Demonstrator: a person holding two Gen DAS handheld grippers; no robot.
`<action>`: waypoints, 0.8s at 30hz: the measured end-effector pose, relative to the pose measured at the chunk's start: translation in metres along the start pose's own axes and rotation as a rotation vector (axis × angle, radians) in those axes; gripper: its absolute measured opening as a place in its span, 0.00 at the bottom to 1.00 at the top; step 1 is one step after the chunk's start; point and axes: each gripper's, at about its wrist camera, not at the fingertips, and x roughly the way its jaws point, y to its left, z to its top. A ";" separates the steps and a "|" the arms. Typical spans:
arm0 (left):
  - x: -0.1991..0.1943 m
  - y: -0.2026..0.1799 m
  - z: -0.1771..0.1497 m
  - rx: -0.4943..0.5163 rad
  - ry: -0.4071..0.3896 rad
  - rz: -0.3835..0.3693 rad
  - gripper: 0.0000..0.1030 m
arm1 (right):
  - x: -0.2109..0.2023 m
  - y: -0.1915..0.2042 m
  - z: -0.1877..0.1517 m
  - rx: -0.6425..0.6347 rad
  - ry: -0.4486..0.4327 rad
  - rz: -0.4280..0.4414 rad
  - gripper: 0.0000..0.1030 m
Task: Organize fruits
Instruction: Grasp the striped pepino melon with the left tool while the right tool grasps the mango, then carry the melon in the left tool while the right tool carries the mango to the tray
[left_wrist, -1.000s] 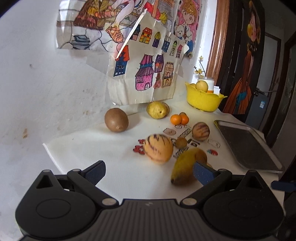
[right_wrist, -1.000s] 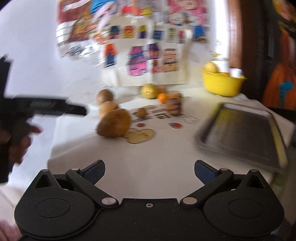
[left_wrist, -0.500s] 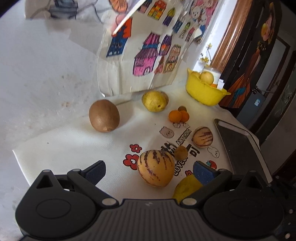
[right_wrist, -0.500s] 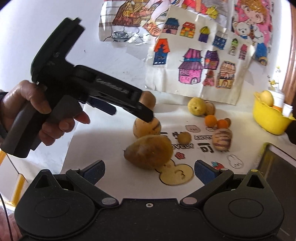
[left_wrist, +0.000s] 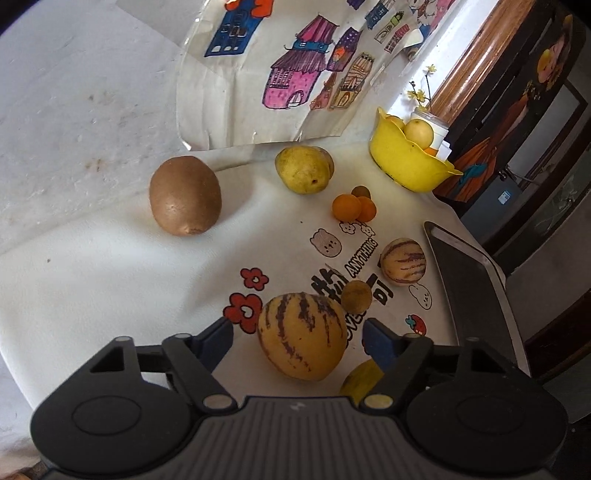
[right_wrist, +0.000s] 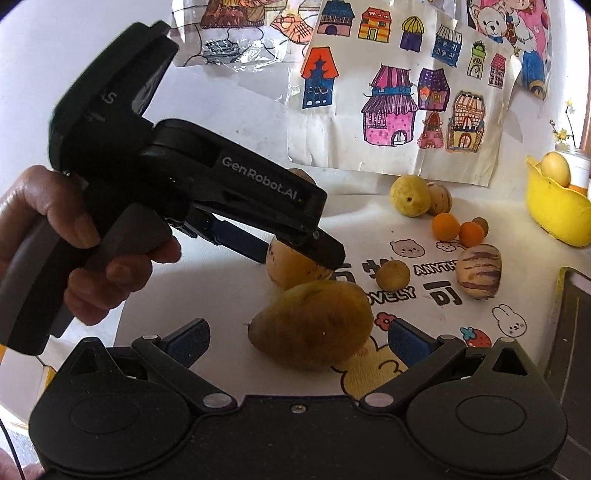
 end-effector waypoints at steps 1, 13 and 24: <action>0.001 0.001 0.001 -0.004 0.007 -0.009 0.71 | 0.002 -0.001 0.001 0.002 0.000 -0.001 0.99; 0.006 0.004 0.006 -0.028 0.027 -0.022 0.58 | 0.024 0.002 0.001 -0.012 0.024 -0.027 0.87; 0.009 -0.006 0.006 -0.001 0.027 0.002 0.55 | 0.021 0.002 0.000 -0.023 -0.006 -0.050 0.76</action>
